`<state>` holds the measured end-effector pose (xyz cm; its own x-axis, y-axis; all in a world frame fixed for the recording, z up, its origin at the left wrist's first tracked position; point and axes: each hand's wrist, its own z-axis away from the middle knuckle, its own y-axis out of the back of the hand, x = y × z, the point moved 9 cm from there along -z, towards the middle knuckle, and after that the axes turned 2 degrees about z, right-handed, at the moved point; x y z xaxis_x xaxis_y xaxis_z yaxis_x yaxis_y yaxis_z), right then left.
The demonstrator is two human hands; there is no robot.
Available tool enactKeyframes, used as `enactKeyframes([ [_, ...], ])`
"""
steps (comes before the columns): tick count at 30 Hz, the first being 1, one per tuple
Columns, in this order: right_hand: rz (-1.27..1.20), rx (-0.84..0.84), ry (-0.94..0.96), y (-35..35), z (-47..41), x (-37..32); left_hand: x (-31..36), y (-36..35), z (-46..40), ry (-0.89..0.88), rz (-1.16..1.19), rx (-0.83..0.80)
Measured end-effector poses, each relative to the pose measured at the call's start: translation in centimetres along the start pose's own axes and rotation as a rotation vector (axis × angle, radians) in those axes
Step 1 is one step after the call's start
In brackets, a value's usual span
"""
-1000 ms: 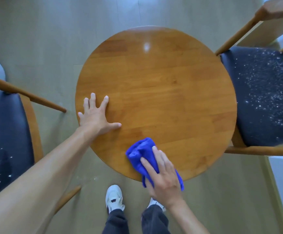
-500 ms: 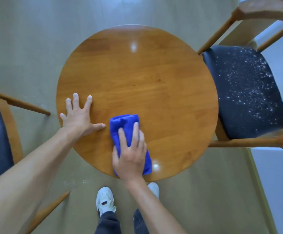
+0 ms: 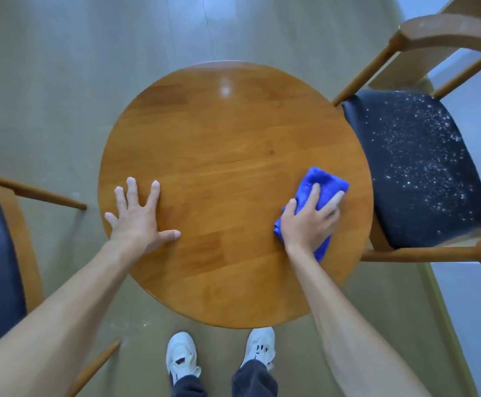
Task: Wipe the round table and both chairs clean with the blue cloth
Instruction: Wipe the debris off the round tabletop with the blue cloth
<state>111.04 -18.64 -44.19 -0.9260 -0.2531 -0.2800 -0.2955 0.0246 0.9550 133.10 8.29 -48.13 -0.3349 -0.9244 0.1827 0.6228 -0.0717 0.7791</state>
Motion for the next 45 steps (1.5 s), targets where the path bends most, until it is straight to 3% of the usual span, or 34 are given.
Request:
enactKeyframes([
  [4, -0.043, -0.114, 0.637, -1.5, 11.6, -11.6, -0.1, 0.3, 0.2, 0.006, 0.012, 0.008],
  [7, -0.087, -0.264, 0.997, -0.6, 16.9, -7.8, 0.1, 0.6, 0.5, -0.001, 0.031, 0.013],
  [9, -0.048, -0.303, 1.038, 0.6, 14.6, -1.9, 0.1, 0.6, 0.5, 0.001, 0.041, 0.004],
  [11, 0.008, -0.248, 0.895, 2.0, 8.9, 2.9, 0.2, 0.6, 0.6, 0.003, 0.041, -0.001],
  [17, 0.024, 0.013, -0.020, 1.3, -4.2, 6.3, 0.4, 0.3, 0.5, 0.010, 0.014, -0.011],
  [19, 0.011, 0.030, -0.177, 0.0, -5.7, 4.8, 0.5, 0.3, 0.4, 0.013, 0.008, -0.017],
  [21, 0.013, 0.013, -0.197, -1.2, -7.0, 1.8, 0.6, 0.2, 0.4, 0.020, 0.006, -0.035],
  [25, 0.010, -0.082, 0.120, -3.8, -6.6, -10.2, 0.6, 0.1, 0.5, 0.037, 0.019, -0.041],
  [29, -0.030, -0.197, 0.798, -4.9, 1.9, -18.8, 0.5, 0.6, 0.7, 0.079, 0.030, -0.041],
  [32, -0.118, -0.380, 1.235, -3.9, 6.9, -14.6, 0.8, 1.3, 0.6, 0.128, 0.004, -0.033],
  [35, -0.102, -0.417, 1.459, -2.4, 4.3, -7.3, 2.0, 2.3, -0.1, 0.147, -0.040, 0.038],
  [38, -0.053, -0.377, 1.292, -2.0, -3.7, -4.9, 4.1, 2.8, -1.7, 0.106, -0.079, 0.085],
  [43, -0.019, -0.088, 0.435, -3.7, -15.1, -8.0, 5.8, 1.4, -3.3, 0.095, -0.073, 0.036],
  [45, -0.004, -0.076, 0.185, -5.5, -16.7, -11.1, 5.6, 1.1, -3.3, 0.095, -0.068, 0.032],
])
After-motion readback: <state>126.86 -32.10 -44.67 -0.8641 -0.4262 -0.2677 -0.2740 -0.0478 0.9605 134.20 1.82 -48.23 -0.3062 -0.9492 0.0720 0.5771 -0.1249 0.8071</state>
